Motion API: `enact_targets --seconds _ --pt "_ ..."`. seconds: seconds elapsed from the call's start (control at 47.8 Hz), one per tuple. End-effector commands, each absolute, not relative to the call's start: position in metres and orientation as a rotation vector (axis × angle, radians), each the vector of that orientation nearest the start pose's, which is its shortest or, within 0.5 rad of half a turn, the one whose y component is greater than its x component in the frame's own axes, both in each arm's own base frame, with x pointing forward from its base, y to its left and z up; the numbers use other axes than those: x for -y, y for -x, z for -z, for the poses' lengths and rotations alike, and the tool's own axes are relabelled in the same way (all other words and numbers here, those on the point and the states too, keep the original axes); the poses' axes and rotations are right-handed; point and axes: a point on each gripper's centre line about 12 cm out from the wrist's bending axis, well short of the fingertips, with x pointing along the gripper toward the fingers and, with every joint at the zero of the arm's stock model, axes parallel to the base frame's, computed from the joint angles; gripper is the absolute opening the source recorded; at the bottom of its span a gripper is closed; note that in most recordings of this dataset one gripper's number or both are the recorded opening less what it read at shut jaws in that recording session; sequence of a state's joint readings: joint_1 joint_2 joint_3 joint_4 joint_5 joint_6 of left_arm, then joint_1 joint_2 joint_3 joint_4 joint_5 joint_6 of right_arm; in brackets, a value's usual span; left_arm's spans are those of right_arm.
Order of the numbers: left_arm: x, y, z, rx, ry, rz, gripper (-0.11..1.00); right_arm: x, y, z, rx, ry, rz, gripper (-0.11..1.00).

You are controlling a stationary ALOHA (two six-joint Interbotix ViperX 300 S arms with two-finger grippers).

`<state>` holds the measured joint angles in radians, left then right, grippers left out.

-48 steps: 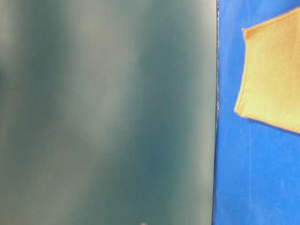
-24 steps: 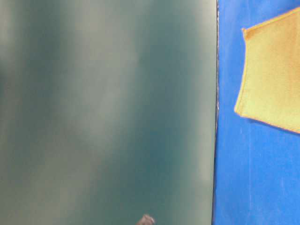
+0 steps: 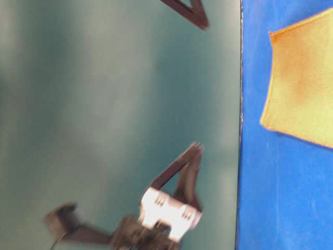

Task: Fold the orange towel.
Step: 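Grasp the top corners of the vertical strip with both grippers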

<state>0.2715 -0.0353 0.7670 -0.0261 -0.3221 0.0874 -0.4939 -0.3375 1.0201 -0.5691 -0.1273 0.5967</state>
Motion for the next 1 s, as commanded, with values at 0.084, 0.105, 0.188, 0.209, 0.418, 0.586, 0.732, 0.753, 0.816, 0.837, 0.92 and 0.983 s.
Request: enact_targets --seconds 0.084,0.105,0.188,0.209,0.418,0.586,0.732,0.753,0.816,0.837,0.92,0.983 --pt "-0.137 -0.391 -0.161 -0.412 0.003 -0.326 0.74 0.154 -0.273 -0.155 -0.621 -0.208 0.452 0.64" --pt "-0.140 -0.393 -0.157 -0.415 0.004 -0.330 0.74 0.155 -0.274 -0.151 -0.634 -0.210 0.450 0.64" --pt "-0.150 -0.400 -0.142 -0.431 0.010 -0.347 0.74 0.162 -0.278 -0.138 -0.669 -0.224 0.459 0.64" --pt "-0.153 -0.402 -0.139 -0.434 0.011 -0.351 0.74 0.163 -0.278 -0.134 -0.679 -0.228 0.461 0.64" --pt "-0.167 -0.417 -0.107 -0.474 0.022 -0.366 0.74 0.171 -0.284 -0.106 -0.747 -0.258 0.461 0.64" --pt "-0.176 -0.420 -0.086 -0.509 0.032 -0.379 0.73 0.171 -0.285 -0.095 -0.767 -0.272 0.453 0.64" --pt "-0.181 -0.417 -0.078 -0.530 0.040 -0.391 0.71 0.170 -0.285 -0.087 -0.786 -0.284 0.451 0.64" --pt "-0.182 -0.416 -0.078 -0.531 0.042 -0.393 0.71 0.170 -0.285 -0.087 -0.787 -0.285 0.452 0.65" --pt "-0.182 -0.415 -0.077 -0.537 0.044 -0.394 0.69 0.170 -0.286 -0.085 -0.792 -0.287 0.451 0.64" --pt "-0.182 -0.415 -0.077 -0.540 0.043 -0.393 0.68 0.170 -0.286 -0.084 -0.792 -0.285 0.449 0.63" --pt "-0.182 -0.415 -0.075 -0.555 0.046 -0.392 0.58 0.169 -0.290 -0.085 -0.790 -0.277 0.439 0.57" --pt "-0.181 -0.415 -0.075 -0.566 0.041 -0.387 0.45 0.167 -0.292 -0.086 -0.789 -0.270 0.431 0.45"
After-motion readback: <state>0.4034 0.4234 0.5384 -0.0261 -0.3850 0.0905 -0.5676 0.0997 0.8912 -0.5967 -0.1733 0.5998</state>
